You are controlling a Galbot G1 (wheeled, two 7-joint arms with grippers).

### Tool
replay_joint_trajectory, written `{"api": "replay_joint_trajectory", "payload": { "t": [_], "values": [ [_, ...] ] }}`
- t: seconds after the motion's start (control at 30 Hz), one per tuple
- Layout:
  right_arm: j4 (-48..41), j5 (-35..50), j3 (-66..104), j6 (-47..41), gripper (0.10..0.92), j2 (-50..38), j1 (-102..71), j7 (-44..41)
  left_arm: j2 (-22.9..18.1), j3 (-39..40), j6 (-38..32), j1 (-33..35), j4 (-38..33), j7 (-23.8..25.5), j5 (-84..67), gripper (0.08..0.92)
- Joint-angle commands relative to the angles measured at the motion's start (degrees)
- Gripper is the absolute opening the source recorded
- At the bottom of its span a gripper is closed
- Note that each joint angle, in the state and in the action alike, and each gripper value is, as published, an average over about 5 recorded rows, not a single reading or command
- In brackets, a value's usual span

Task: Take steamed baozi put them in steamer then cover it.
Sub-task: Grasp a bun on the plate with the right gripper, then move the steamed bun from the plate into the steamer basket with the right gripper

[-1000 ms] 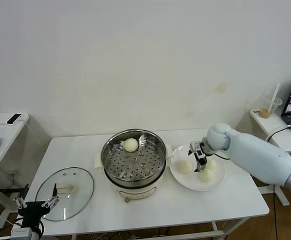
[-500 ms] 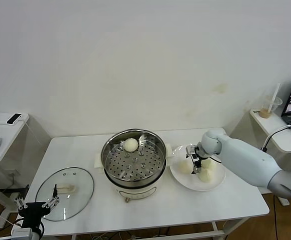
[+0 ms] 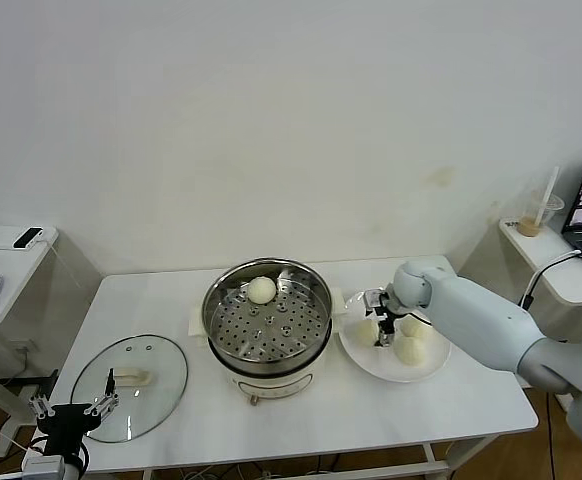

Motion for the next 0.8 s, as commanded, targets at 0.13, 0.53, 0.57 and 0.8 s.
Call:
{"api": "replay_joint_trajectory", "payload": {
  "t": [0.13, 0.53, 0.57, 0.8],
  "values": [
    [-0.7, 0.5, 0.0, -0.4, 0.678, 0.8, 0.1, -1.5, -0.1, 0.0, 0.0, 0.1, -0.2, 0.0, 0.0, 0.823],
    [1.9, 1.1, -0.5, -0.7, 0.636, -1.6, 3.3, -4.8, -0.1, 0.2, 0.1, 0.2, -0.8, 0.0, 0.0, 0.823],
    [2.7, 1.4, -0.6, -0.8, 0.636, -2.1, 4.0, -4.9, -0.1, 0.2, 0.1, 0.2, -0.8, 0.0, 0.0, 0.823],
    [10.7, 7.9, -3.9, -2.5, 0.636, -7.1, 12.9, -5.8, 0.1, 0.3, 0.2, 0.1, -1.3, 0.0, -0.1, 0.823]
  ]
}}
